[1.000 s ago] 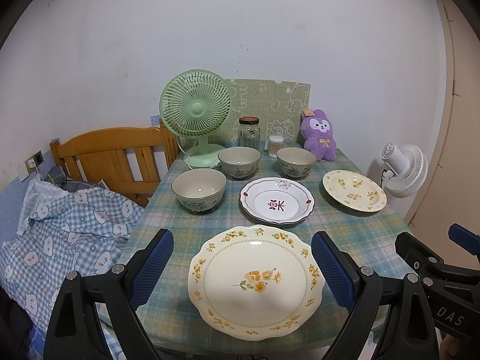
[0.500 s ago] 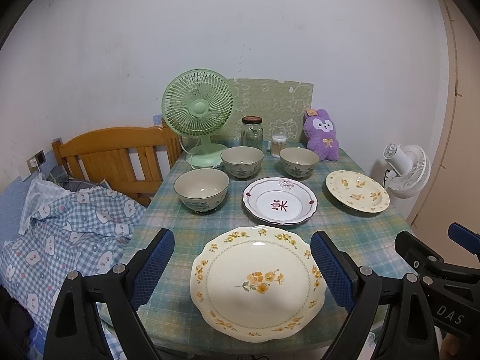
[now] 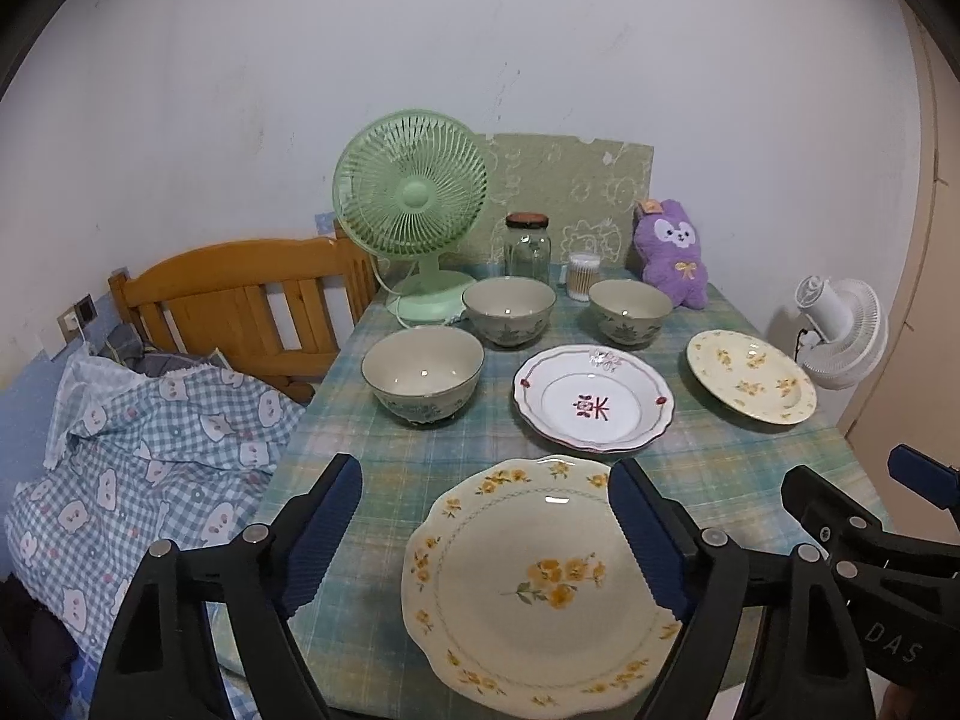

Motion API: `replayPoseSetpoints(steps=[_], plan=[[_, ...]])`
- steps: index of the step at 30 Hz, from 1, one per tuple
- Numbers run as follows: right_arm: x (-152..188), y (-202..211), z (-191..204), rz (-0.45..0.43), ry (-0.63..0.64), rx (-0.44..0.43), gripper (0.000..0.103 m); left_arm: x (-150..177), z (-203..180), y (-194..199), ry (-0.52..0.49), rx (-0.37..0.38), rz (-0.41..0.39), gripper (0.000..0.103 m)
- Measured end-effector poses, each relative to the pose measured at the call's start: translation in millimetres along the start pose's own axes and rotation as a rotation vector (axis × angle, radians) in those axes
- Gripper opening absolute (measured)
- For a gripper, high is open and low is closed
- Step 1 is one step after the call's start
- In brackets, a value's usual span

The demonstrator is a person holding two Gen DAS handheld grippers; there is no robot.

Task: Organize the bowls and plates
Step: 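Move both grippers toward the rim of the large yellow-flower plate, then grip the yellow-flower plate rim with both grippers and lift it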

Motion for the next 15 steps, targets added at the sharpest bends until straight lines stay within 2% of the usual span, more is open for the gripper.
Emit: replayPoseSetpoints(steps=[6,15], plan=[[14.5,-42.8,10.3,0.067,-0.013,-0.009,0.091,14.4,5.4,-38.7,-0.015,0.010,0.066,0.078],[43.8,-102.3,23.8,0.181,-0.015,0.004,0.084,47.5,14.2,-94.2,-0.019,0.019,0.170,0.078]])
Point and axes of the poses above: each gripper's, at about its wrist camera, not at the fingertips, and y roughly against the way its jaws point, z to its left, x to its underside, the point moved 5 cm from there along -y, roughly the way its jaws point
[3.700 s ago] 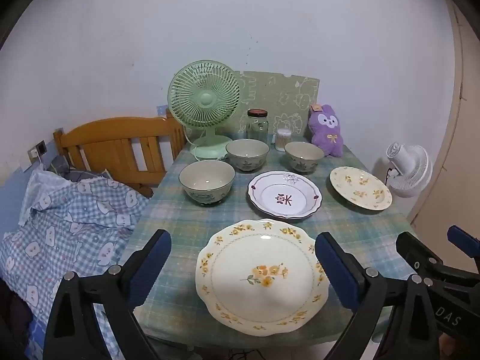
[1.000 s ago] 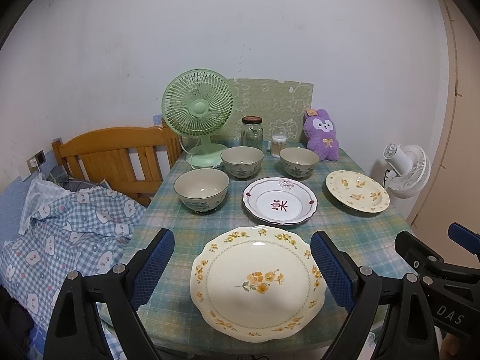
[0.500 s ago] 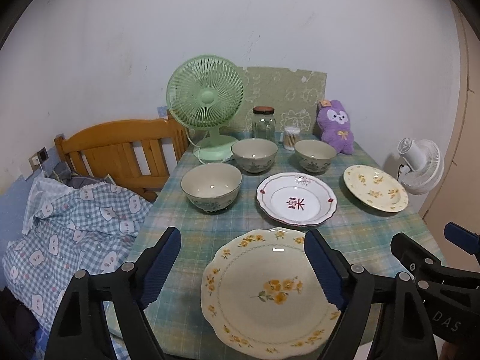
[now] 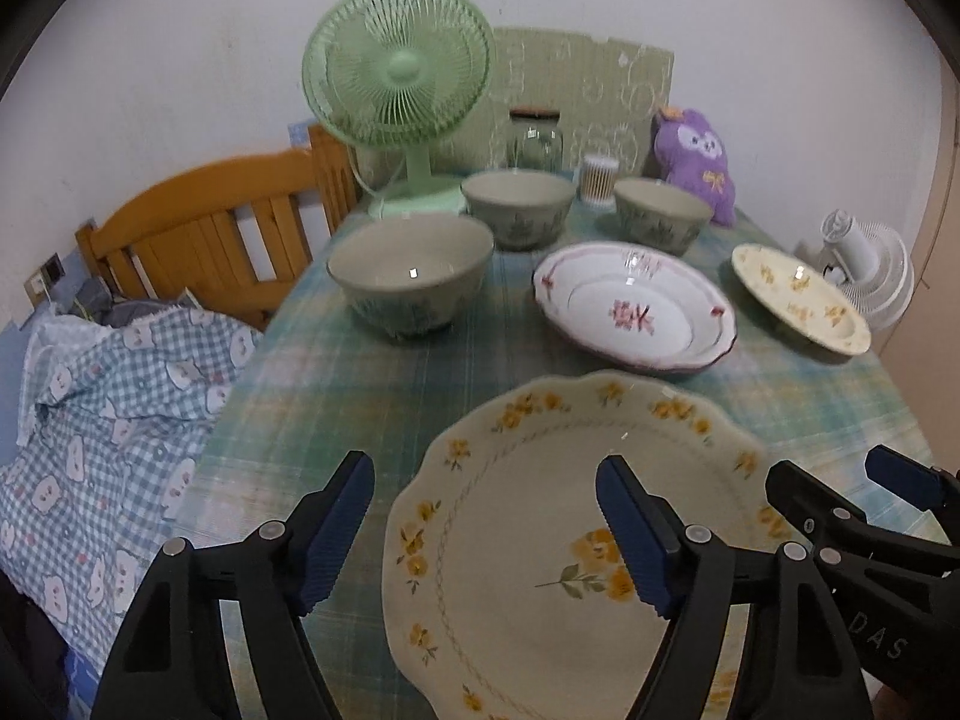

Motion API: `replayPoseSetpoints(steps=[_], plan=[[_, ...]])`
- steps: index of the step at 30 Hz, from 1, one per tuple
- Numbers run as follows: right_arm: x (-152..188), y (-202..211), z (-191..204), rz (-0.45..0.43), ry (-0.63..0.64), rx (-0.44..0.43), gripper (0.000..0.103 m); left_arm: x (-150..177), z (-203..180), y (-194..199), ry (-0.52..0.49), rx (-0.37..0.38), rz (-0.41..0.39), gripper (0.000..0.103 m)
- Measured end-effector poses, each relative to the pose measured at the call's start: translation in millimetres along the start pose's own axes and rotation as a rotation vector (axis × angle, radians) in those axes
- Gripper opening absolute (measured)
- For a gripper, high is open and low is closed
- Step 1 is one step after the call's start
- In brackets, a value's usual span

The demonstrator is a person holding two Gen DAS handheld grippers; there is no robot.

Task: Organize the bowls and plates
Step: 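Grip the yellow-flower plate rim with both grippers and lift it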

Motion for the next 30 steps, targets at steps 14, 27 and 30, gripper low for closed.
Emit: replayPoseSetpoints(steps=[14,27,30], plan=[[12.6,-54.1,19.4,0.136,0.003,0.024,0.064,21.5,17.9,-53.4,0.031,0.035,0.157,0.058],[6.5,-56.4,14.5,0.232,-0.069,0.082,0.065,17.7,17.0,-60.8,-0.002,0.095,0.264,0.055],[1.6,-43.2,9.3,0.238,-0.077,0.114,0.065,11.7,10.7,-53.9,-0.004,0.110,0.278,0.055]])
Point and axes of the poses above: each gripper's, at about its wrist camera, not at the fingertips, and y roughly against the way its jaws point, z to its left, x to its underside, the point moved 5 cm from there along -y, roughly the way its jaws point
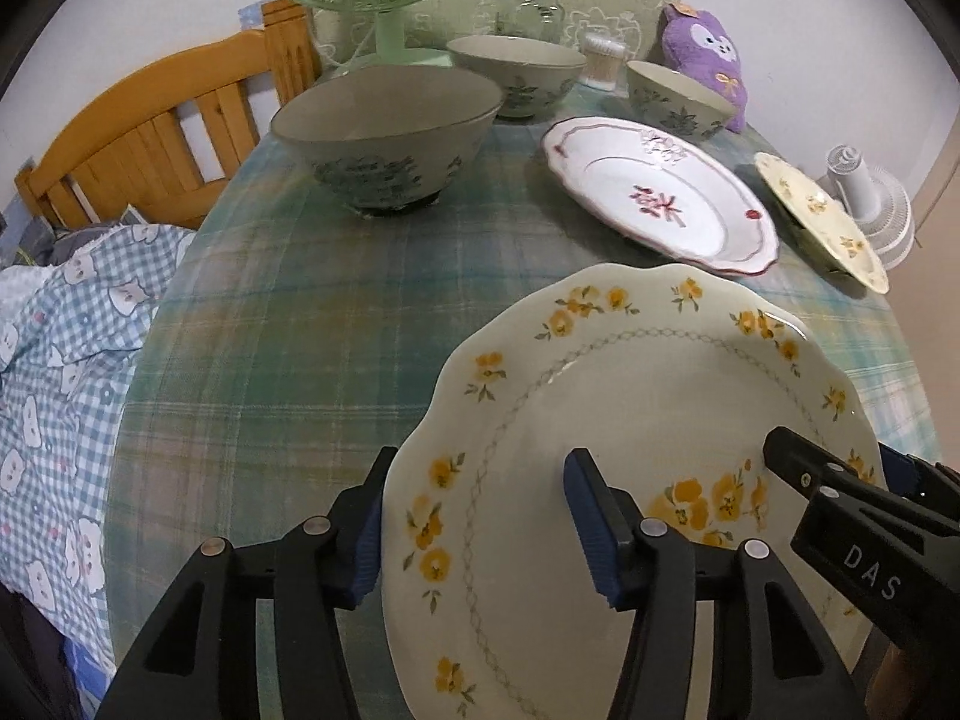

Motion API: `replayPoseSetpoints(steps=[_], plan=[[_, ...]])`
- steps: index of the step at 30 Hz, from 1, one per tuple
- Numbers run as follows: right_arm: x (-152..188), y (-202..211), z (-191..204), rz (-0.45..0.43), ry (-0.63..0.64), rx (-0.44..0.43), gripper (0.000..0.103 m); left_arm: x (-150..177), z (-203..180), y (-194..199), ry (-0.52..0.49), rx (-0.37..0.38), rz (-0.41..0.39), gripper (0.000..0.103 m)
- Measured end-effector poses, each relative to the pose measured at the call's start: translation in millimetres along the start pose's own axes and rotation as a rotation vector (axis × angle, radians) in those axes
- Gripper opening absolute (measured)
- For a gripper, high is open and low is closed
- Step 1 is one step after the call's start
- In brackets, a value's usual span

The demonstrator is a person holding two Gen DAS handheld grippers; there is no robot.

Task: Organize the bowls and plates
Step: 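Grip the yellow-flower plate rim with both grippers and lift it, then carry the held plate with both grippers toward the other yellow-flower plate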

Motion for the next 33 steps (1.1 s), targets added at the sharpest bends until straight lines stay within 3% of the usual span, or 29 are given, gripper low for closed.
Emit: replayPoseSetpoints(steps=[12,33], plan=[[-20.0,28.2,-56.1,-0.030,-0.046,0.044,0.065,-20.4,-56.1,22.7,-0.032,0.042,-0.035,0.054],[-57.2,-38.1,-194.1,0.040,0.008,0.001,0.065,-27.9,-192.8,-29.9,0.055,-0.006,0.024,0.054]])
Point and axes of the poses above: each gripper's, at about its wrist camera, not at the fingertips, and y roughly against the way its jaws point, z to its left, x to its underside, the point moved 5 cm from there along -y, roughly the way its jaws point
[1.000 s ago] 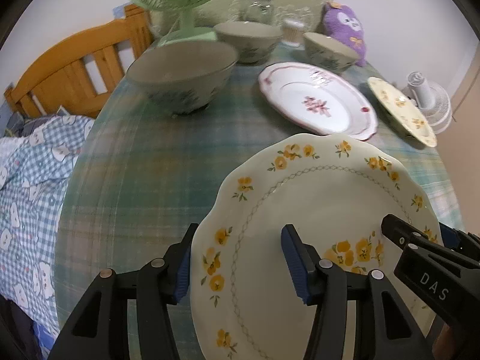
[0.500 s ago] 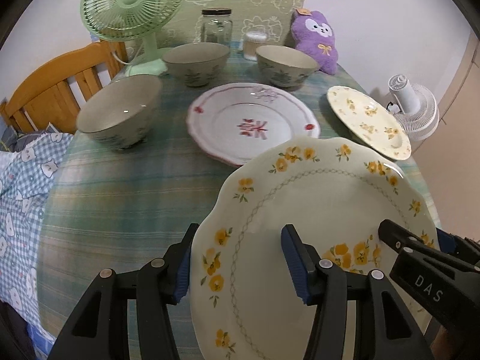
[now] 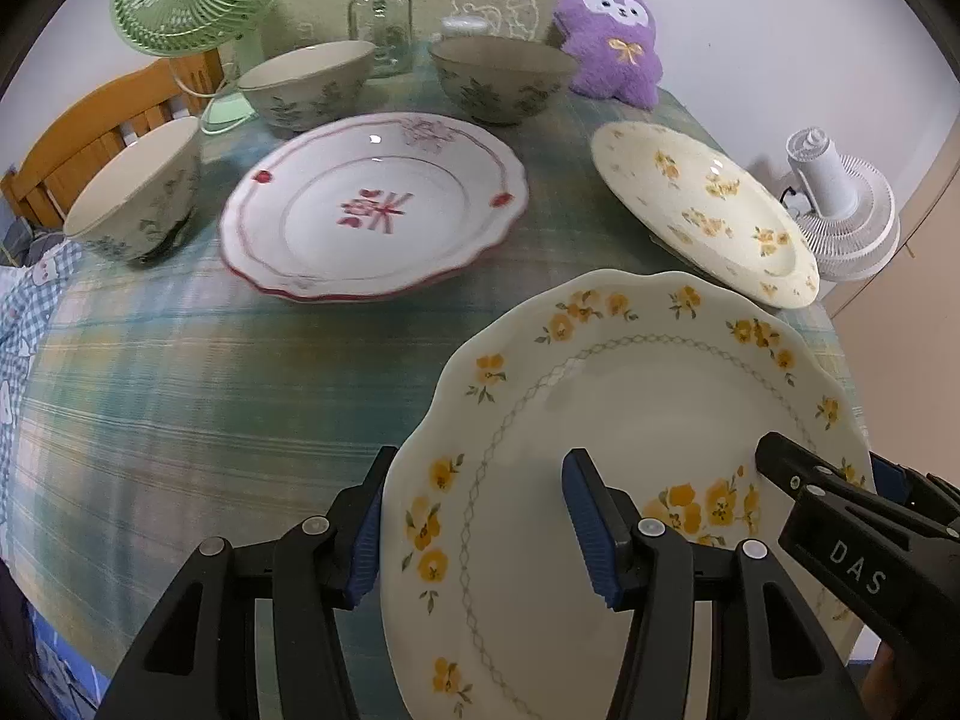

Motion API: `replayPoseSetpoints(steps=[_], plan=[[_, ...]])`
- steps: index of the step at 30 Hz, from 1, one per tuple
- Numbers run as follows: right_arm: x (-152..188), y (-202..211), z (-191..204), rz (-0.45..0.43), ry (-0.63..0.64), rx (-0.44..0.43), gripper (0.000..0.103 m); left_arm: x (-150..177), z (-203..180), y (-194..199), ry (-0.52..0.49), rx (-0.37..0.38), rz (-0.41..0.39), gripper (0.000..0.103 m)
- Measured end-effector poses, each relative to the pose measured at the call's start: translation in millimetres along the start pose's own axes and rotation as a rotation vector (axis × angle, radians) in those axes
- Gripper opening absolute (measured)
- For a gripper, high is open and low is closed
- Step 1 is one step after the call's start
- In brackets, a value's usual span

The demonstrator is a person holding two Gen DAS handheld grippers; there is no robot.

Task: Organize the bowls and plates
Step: 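Carry the held plate with both grippers toward the other yellow-flower plate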

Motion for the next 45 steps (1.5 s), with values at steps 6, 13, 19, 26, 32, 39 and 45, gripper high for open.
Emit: replayPoseSetpoints(steps=[6,13,19,26,32,39,45], plan=[[-4.0,-15.5,-8.9,0.012,0.017,-0.039,0.065,1.6,-9.4,-13.1,0.026,-0.039,0.018,0.055],[-6.9,-17.9,-8.8,0.035,0.037,-0.068,0.066,0.5,-18.2,-16.7,0.035,-0.040,0.042,0.072],[-17.0,13.8,-8.1,-0.027,0.056,-0.035,0.072,-11.3,-21.2,12.1,0.002,-0.053,-0.018,0.078],[-32.0,49.9,-8.3,-0.095,-0.018,-0.071,0.077,-38.8,-14.2,42.5,-0.054,-0.022,-0.087,0.086],[-50.1,74.9,-13.4,-0.173,-0.081,-0.085,0.077,-67.2,-20.7,53.0,-0.069,0.039,-0.117,0.086],[-88.6,84.2,-24.4,-0.242,-0.066,-0.048,0.077,-99.8,-35.9,53.0,-0.059,0.058,-0.157,0.086],[-127.7,60.2,-37.4,-0.235,-0.040,-0.062,0.077,-129.9,-53.3,29.0,-0.027,0.032,-0.155,0.084]])
Point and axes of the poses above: each gripper's, at about its wrist camera, not at the fingertips, and y roughly against the way its jaws point, z to its left, x to its underside, the point moved 5 cm from there along -y, roughly the way its jaws point
